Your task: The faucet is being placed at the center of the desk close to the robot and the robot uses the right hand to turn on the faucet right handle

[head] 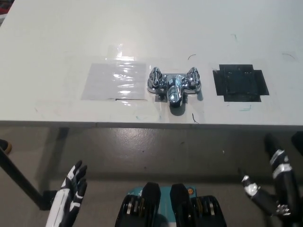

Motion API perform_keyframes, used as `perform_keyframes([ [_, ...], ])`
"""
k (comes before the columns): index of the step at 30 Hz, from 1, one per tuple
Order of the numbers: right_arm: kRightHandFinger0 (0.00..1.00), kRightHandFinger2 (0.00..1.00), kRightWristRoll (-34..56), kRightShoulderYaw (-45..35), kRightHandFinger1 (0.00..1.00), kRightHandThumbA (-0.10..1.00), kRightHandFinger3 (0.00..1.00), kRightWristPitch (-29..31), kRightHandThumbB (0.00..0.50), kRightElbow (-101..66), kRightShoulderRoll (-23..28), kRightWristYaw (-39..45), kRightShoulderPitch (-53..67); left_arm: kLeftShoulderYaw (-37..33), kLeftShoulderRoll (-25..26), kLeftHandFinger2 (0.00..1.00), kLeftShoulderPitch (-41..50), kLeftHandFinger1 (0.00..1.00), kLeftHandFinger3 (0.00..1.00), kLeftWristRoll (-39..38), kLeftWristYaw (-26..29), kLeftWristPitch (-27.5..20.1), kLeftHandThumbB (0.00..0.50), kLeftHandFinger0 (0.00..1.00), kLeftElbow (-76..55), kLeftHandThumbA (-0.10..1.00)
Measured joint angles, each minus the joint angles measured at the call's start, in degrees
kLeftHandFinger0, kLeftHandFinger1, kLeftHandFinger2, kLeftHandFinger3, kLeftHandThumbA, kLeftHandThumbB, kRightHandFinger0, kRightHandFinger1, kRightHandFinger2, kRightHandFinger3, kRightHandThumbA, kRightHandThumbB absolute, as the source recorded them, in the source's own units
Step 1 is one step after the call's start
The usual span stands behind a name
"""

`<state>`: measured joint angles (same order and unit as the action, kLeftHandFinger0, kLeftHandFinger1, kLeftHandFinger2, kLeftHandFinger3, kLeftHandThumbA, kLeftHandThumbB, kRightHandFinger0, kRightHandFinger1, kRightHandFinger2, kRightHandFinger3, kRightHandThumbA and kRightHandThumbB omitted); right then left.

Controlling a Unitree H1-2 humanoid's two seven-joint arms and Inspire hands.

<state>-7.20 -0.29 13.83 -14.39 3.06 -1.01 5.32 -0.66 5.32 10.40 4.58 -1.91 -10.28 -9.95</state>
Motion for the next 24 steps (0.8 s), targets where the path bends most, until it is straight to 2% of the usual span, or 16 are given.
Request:
perform_keyframes([
  [4,1.00,1.00,-2.1,-0.6,1.00,0.84,1.00,-5.0,0.264,-7.1,2.4,0.7,-2.9,-0.7,0.0,1.00,-0.2,1.00,1.00,-0.4,-0.6,0.2,0.129,1.00,-3.7,0.86],
  [6,1.00,1.00,-2.6,-0.9,1.00,0.95,1.00,-7.5,0.289,-8.9,3.9,1.3,-5.0,-0.9,0.0,1.00,-0.5,1.00,1.00,-0.7,-0.7,0.3,0.127,1.00,-4.1,0.86],
  [9,1.00,1.00,-3.0,-1.1,1.00,0.99,1.00,-11.5,0.280,-10.2,6.3,2.2,-8.9,-1.2,-0.1,1.00,-1.0,1.00,1.00,-0.8,-0.8,0.4,0.136,1.00,-4.1,0.86],
  [13,1.00,1.00,-3.4,-1.0,1.00,1.00,1.00,-16.6,0.268,-10.5,9.0,3.6,-13.9,-1.5,-0.1,1.00,-1.2,1.00,1.00,-0.8,-1.0,0.5,0.179,1.00,-3.8,0.90],
  [15,1.00,1.00,-3.8,-0.8,1.00,1.00,1.00,-19.3,0.265,-10.5,10.3,4.5,-16.9,-1.6,-0.1,1.00,-1.3,1.00,1.00,-0.8,-1.0,0.6,0.176,1.00,-3.4,0.91],
  [18,1.00,1.00,-4.6,-0.3,1.00,1.00,1.00,-22.6,0.283,-9.7,11.9,6.4,-21.9,-1.7,-0.1,1.00,-1.5,1.00,1.00,-0.7,-1.0,0.6,0.178,1.00,-2.3,0.93],
  [21,1.00,1.00,-6.1,0.4,1.00,1.00,1.00,-26.1,0.339,-6.7,13.1,9.3,-28.4,-1.8,-0.1,1.00,-1.6,1.00,1.00,-0.6,-1.0,0.6,0.184,1.00,-1.1,0.95],
  [23,1.00,1.00,-7.6,1.5,1.00,1.00,1.00,-28.1,0.340,-3.0,13.7,11.7,-33.8,-1.8,-0.1,1.00,-1.6,1.00,1.00,-0.6,-1.0,0.6,0.196,1.00,-0.1,0.95],
  [24,1.00,1.00,-8.2,2.1,1.00,1.00,1.00,-28.7,0.325,-1.4,13.9,12.7,-35.7,-1.8,-0.1,1.00,-1.6,1.00,1.00,-0.5,-1.0,0.6,0.195,1.00,0.2,0.95],
])
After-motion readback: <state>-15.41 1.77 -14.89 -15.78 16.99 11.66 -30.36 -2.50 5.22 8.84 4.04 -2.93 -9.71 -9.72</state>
